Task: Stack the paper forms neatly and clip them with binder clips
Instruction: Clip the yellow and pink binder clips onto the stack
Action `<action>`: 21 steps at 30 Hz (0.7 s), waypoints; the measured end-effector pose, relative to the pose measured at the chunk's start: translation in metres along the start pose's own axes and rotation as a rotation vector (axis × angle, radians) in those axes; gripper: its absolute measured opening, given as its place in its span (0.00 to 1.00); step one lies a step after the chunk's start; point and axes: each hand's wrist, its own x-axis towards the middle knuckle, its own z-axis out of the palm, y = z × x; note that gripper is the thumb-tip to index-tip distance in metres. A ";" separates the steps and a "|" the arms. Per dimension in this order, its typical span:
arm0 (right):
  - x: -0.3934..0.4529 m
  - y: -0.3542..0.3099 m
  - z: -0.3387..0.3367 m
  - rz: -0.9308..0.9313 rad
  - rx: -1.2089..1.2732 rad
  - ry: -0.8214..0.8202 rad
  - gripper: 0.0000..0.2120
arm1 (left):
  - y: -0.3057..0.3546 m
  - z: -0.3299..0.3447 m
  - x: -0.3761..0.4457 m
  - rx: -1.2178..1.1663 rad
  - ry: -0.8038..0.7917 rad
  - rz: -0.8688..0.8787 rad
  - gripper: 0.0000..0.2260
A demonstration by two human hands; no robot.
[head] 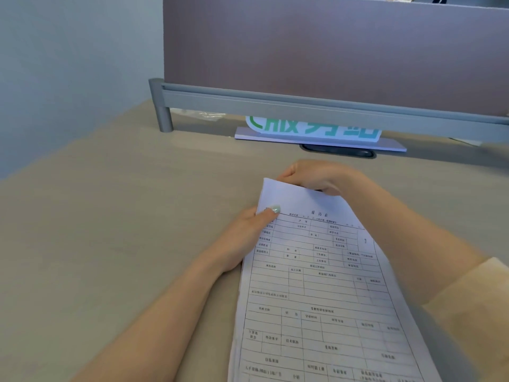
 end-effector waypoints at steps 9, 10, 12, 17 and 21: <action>-0.001 -0.001 -0.006 0.082 -0.048 -0.076 0.38 | 0.001 -0.003 0.002 -0.111 -0.036 -0.004 0.11; -0.003 -0.001 -0.007 0.094 -0.053 -0.101 0.36 | 0.000 -0.003 0.003 -0.113 -0.035 -0.004 0.11; -0.003 0.001 -0.011 0.103 0.001 -0.133 0.28 | -0.001 -0.002 0.003 -0.090 -0.023 0.003 0.11; 0.002 0.008 -0.012 0.097 0.104 -0.238 0.24 | -0.001 0.009 0.001 0.191 0.020 0.125 0.10; -0.002 0.011 -0.016 0.042 0.080 -0.335 0.14 | 0.001 0.010 0.000 0.232 -0.010 0.137 0.10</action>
